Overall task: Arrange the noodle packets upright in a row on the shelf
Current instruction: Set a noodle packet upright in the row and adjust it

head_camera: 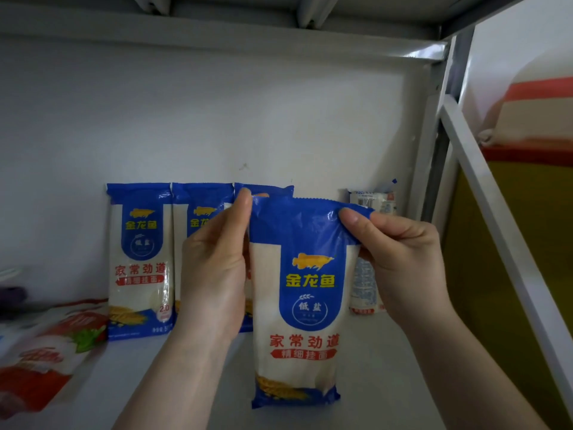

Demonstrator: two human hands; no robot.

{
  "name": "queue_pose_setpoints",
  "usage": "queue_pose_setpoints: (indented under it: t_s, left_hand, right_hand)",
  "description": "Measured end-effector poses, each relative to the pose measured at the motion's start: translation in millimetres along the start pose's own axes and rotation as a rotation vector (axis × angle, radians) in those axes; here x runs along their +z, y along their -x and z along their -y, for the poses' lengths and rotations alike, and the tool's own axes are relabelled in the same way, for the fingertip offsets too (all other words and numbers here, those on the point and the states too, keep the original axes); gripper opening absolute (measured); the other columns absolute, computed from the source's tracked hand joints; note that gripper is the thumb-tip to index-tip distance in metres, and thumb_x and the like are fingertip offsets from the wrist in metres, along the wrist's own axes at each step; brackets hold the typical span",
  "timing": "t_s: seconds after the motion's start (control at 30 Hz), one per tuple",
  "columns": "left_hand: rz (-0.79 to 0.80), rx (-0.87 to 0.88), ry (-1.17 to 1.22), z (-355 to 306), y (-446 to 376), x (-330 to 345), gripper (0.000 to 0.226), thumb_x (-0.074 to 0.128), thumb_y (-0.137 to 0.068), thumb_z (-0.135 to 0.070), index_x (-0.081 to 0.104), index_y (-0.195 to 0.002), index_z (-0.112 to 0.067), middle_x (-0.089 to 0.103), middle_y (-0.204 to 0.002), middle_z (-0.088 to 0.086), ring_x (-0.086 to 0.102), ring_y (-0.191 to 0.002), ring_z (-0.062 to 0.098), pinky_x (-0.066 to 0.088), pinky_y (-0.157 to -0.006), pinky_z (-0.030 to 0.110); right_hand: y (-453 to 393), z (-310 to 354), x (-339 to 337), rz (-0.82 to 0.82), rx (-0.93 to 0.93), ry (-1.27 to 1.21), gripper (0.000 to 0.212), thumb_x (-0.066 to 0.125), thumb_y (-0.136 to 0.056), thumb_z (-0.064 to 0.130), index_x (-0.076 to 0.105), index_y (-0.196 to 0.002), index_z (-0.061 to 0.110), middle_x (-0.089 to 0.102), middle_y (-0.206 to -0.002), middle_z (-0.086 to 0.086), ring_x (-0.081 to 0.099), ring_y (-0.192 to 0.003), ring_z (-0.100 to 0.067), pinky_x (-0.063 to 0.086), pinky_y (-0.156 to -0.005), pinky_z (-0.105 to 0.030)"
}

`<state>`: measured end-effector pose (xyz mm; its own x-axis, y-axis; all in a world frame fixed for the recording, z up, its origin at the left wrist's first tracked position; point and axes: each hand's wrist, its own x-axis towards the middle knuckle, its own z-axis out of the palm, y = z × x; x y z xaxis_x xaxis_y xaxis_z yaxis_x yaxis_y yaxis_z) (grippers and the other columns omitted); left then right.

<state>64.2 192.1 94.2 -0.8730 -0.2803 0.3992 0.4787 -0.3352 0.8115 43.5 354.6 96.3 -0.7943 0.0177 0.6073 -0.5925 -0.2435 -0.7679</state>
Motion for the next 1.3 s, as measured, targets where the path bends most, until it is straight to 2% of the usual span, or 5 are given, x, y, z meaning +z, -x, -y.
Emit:
queue_pose_setpoints:
  t_s: [0.2,0.33,0.53,1.0,1.3]
  left_hand:
    - [0.253,-0.136,-0.296,6.9,4.9,-0.1,0.03,0.081,-0.049,-0.027,0.073,-0.078,-0.025,0.077,-0.083,0.0,0.074,-0.075,0.016,0.059,-0.058,0.026]
    - [0.166,-0.126,-0.186,9.5,3.4,-1.9,0.027,0.077,-0.056,-0.017,0.075,-0.082,-0.018,0.077,-0.085,0.005,0.074,-0.077,0.021,0.059,-0.06,0.031]
    - [0.044,-0.052,-0.056,-3.2,-3.8,-8.4,0.021,0.077,-0.058,-0.017,0.074,-0.078,-0.023,0.077,-0.087,0.004,0.074,-0.076,0.022,0.06,-0.066,0.039]
    - [0.188,-0.237,-0.324,23.3,-10.3,-32.7,0.054,0.09,-0.044,-0.035,0.07,-0.093,-0.022,0.077,-0.09,0.003,0.074,-0.075,0.016,0.055,-0.057,0.026]
    - [0.303,-0.252,-0.555,54.8,-8.7,-36.1,0.036,0.077,-0.07,-0.002,0.072,-0.102,-0.017,0.076,-0.094,-0.005,0.072,-0.09,0.009,0.056,-0.076,0.017]
  right_hand:
    - [-5.0,-8.0,0.5,0.03,0.134,-0.115,0.014,0.073,-0.056,0.029,0.075,-0.064,0.017,0.076,-0.078,-0.007,0.073,-0.076,-0.021,0.059,-0.068,-0.031]
    - [-9.1,-21.0,-15.6,0.358,0.248,-0.044,0.067,0.081,-0.059,0.048,0.066,-0.115,0.015,0.071,-0.113,-0.007,0.069,-0.103,-0.023,0.057,-0.087,-0.036]
    - [9.3,-59.0,-26.4,0.9,0.654,0.288,0.052,0.071,-0.077,0.002,0.059,-0.123,0.021,0.066,-0.125,0.0,0.061,-0.117,-0.017,0.048,-0.101,-0.035]
    - [22.1,-94.0,-26.8,0.631,0.682,0.181,0.036,0.074,-0.073,-0.005,0.075,-0.1,0.017,0.073,-0.111,-0.004,0.067,-0.107,-0.019,0.052,-0.091,-0.026]
    - [13.0,-92.3,-41.0,0.382,0.688,0.188,0.039,0.082,-0.064,0.001,0.072,-0.099,0.016,0.075,-0.102,-0.003,0.07,-0.098,-0.018,0.055,-0.083,-0.029]
